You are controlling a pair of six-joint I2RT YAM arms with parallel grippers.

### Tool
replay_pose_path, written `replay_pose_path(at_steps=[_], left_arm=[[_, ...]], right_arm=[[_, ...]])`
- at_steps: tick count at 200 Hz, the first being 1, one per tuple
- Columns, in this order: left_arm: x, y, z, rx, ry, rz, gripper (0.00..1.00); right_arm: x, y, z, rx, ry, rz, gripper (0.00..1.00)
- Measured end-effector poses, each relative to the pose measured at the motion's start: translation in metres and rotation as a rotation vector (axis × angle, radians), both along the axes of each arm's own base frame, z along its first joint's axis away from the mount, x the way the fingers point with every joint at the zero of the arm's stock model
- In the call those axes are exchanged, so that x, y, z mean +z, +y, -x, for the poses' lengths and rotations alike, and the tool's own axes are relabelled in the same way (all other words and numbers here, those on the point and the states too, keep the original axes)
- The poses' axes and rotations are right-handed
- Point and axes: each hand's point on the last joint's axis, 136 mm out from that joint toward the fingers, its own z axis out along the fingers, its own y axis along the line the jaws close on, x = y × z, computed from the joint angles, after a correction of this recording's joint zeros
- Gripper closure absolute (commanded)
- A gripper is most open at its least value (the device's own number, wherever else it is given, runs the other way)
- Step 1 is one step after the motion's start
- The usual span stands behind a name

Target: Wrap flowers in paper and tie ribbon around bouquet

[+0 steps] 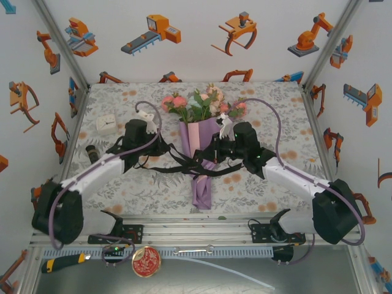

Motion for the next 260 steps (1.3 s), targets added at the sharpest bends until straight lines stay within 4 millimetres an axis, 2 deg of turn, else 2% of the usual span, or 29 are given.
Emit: replay_pose_path(at_steps=[14, 36, 53, 85, 98, 112, 134, 159, 190, 206, 225, 242, 260], left_arm=[[0.01, 0.005, 0.015, 0.056, -0.012, 0.066, 0.91], [0.008, 0.011, 0.04, 0.134, 0.02, 0.116, 0.87], [0.009, 0.029, 0.055, 0.238, 0.044, 0.129, 0.83], [0.037, 0.062, 0.079, 0.388, -0.028, 0.205, 0.8], [0.035, 0.07, 0.084, 0.411, -0.033, 0.204, 0.79], [0.026, 0.071, 0.087, 0.403, -0.018, 0.176, 0.72], [0.006, 0.062, 0.084, 0.346, 0.018, 0.066, 0.55], [-0.016, 0.041, 0.072, 0.203, 0.057, -0.125, 0.52], [-0.04, 0.009, 0.045, -0.009, 0.075, -0.32, 0.47], [-0.054, 0.003, 0.032, -0.062, 0.098, -0.336, 0.44], [-0.067, -0.01, 0.033, -0.18, 0.113, -0.311, 0.36], [-0.067, -0.031, 0.041, -0.316, 0.09, -0.272, 0.31], [-0.062, -0.042, 0.042, -0.389, 0.035, -0.256, 0.27]], right_arm=[[-0.001, 0.002, -0.005, -0.013, 0.007, 0.006, 1.0], [-0.008, 0.001, -0.013, -0.046, 0.02, 0.023, 1.0], [-0.012, -0.003, -0.019, -0.084, 0.023, 0.043, 1.0], [-0.019, -0.01, -0.025, -0.138, 0.026, 0.076, 1.0], [-0.018, -0.01, -0.026, -0.141, 0.025, 0.077, 1.0], [-0.017, -0.009, -0.025, -0.134, 0.027, 0.074, 1.0], [-0.015, -0.006, -0.024, -0.115, 0.027, 0.066, 1.0], [-0.013, -0.004, -0.023, -0.103, 0.028, 0.06, 1.0], [-0.013, -0.002, -0.02, -0.087, 0.033, 0.054, 1.0], [-0.013, -0.002, -0.019, -0.077, 0.031, 0.054, 1.0], [-0.014, -0.002, -0.017, -0.069, 0.033, 0.058, 1.0], [-0.014, -0.001, -0.016, -0.061, 0.035, 0.058, 1.0], [-0.013, 0.0, -0.015, -0.052, 0.037, 0.054, 1.0]])
